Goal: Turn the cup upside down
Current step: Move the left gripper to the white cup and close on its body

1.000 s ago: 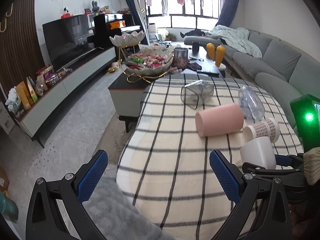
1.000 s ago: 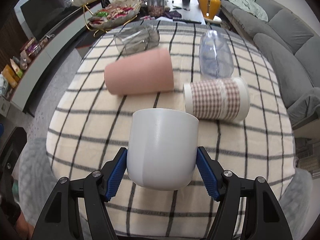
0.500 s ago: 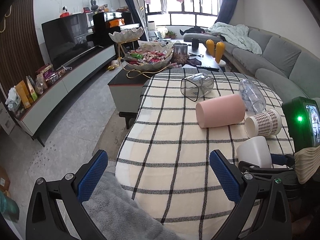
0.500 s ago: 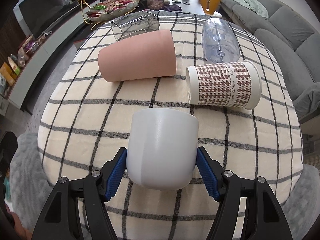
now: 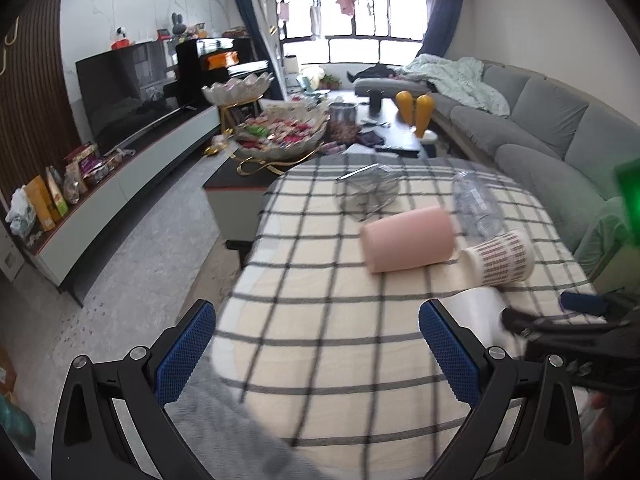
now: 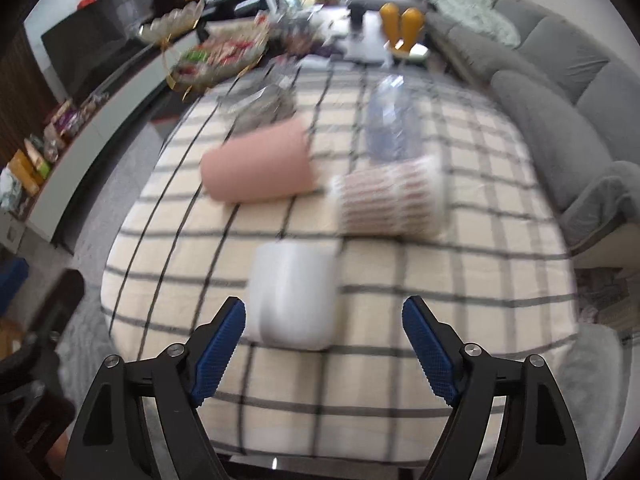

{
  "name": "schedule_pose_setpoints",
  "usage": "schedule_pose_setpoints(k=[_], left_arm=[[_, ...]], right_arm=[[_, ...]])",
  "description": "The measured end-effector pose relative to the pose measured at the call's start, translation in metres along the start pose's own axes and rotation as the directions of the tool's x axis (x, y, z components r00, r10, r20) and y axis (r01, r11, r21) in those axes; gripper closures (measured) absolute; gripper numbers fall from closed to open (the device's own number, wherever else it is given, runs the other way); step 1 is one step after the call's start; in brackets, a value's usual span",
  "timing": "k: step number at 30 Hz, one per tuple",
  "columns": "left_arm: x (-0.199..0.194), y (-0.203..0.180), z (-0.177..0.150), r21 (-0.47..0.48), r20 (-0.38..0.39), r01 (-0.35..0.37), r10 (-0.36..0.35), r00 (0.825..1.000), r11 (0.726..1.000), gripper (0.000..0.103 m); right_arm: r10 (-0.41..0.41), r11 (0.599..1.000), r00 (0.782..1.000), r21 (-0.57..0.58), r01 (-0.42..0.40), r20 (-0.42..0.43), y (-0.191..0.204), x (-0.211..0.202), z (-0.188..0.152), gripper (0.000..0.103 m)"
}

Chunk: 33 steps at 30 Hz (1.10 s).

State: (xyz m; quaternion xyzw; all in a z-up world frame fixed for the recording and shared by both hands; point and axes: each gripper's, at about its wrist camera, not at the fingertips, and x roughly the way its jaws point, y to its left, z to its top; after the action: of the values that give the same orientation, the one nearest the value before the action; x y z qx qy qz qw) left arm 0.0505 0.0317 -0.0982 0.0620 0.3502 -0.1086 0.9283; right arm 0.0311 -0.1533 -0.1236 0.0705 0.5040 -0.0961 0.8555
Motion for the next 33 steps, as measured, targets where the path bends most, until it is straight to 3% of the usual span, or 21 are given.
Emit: schedule_pose_setpoints(k=[4, 12, 16, 24, 29, 33], left_arm=[[-0.011, -0.031, 0.002, 0.001, 0.052, 0.047, -0.047, 0.998, 0.999, 0.0], [-0.002, -0.093, -0.017, 0.025, 0.1, 0.129, -0.131, 0.986, 0.991, 0.0], [0.012, -0.104, -0.022, 0.026, 0.095, 0.152, -0.153, 0.984, 0.988, 0.0], [0.05, -0.12, -0.044, 0.023, 0.032, 0.123, -0.123, 0.992, 0.992, 0.0], [0.056, -0.128, -0.055, 0.039, 0.046, 0.108, -0.11, 0.993, 0.993, 0.001], [0.069, -0.13, -0.063, 0.022, 0.029, 0.092, -0.093, 0.995, 0.996, 0.008]], right_arm=[[-0.104, 0.995, 0.987, 0.021, 0.102, 0.124, -0.032, -0.04, 0.0, 0.017], [-0.297, 0.954, 0.915, 0.115, 0.276, 0.272, -0.089, -0.08, -0.017, 0.013], [-0.302, 0.948, 0.914, 0.189, 0.257, 0.269, -0.113, -0.078, -0.021, 0.012], [-0.313, 0.937, 0.916, 0.24, 0.254, 0.25, -0.128, -0.056, -0.029, 0.012], [-0.301, 0.934, 0.931, 0.26, 0.244, 0.205, -0.134, -0.04, -0.031, 0.012], [-0.295, 0.93, 0.94, 0.277, 0.242, 0.17, -0.139, -0.03, -0.031, 0.012]])
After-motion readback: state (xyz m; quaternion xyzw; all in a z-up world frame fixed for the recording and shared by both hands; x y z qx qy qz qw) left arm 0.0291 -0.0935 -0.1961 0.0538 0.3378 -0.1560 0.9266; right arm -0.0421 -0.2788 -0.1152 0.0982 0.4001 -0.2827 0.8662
